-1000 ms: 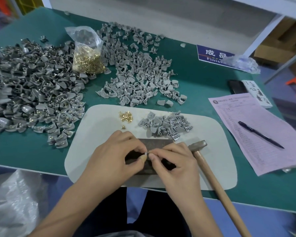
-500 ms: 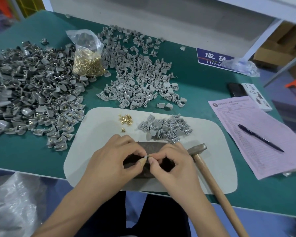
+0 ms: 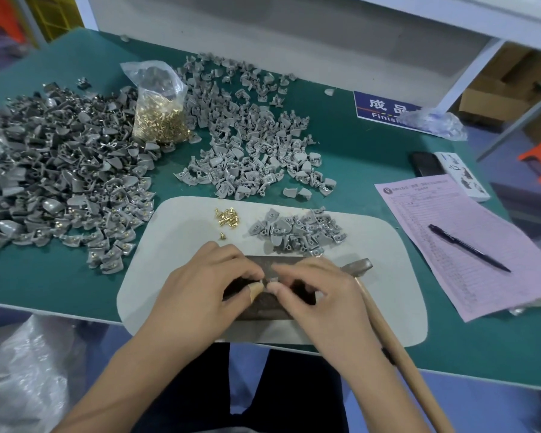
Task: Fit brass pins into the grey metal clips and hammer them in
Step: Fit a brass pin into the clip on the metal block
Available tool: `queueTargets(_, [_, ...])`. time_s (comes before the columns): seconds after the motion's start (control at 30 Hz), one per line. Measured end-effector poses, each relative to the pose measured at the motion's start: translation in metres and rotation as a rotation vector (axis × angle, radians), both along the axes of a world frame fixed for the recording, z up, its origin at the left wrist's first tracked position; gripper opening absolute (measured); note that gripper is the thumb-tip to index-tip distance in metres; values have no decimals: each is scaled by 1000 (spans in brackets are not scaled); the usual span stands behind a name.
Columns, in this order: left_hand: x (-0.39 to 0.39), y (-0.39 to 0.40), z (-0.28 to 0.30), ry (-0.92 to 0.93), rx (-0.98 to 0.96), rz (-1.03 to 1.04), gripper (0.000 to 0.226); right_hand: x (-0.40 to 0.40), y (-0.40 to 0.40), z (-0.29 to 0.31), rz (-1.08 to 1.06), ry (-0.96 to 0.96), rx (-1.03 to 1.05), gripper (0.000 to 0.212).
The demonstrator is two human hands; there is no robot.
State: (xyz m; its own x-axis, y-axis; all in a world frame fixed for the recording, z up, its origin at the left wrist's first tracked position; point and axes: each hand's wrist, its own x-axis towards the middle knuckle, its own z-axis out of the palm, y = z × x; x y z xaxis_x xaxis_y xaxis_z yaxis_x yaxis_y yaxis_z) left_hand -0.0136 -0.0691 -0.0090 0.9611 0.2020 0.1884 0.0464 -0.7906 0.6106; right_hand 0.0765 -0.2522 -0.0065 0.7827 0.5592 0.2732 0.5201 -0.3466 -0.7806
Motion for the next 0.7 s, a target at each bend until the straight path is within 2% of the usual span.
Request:
queueTargets(0.1, [-1, -2, -1, -15, -2, 28, 4, 0, -26, -8, -291, 41, 104, 6])
queueTargets(0.13, [-1, -3, -2, -19, -11, 37, 4, 3, -39, -12, -426, 18, 27, 7])
queueTargets(0.2, [-2, -5, -3, -20, -31, 45, 4, 7, -63, -21, -584, 14, -316, 24])
queueTargets(0.27, [-2, -5, -2, -23, -34, 49, 5, 10, -76, -25, -559, 23, -547, 33])
queueTargets(0.37, [0, -4, -1, -22, -14, 59, 3, 11, -75, -19, -513, -5, -616, 23])
queueTargets(0.43, [0, -4, 0, -24, -2, 65, 3, 9, -73, -9, -489, -19, -527, 23])
queueTargets(0.5, [0, -5, 2, -27, -2, 70, 5, 6, -69, 6, -404, 65, -277, 23])
queueTargets(0.57, [2, -6, 3, -36, 13, 68, 6, 1, -62, 24, -273, 118, -128, 22])
queueTargets(0.7, [4, -1, 9, -41, 88, 1, 8, -19, -41, 39, -26, 111, -168, 19])
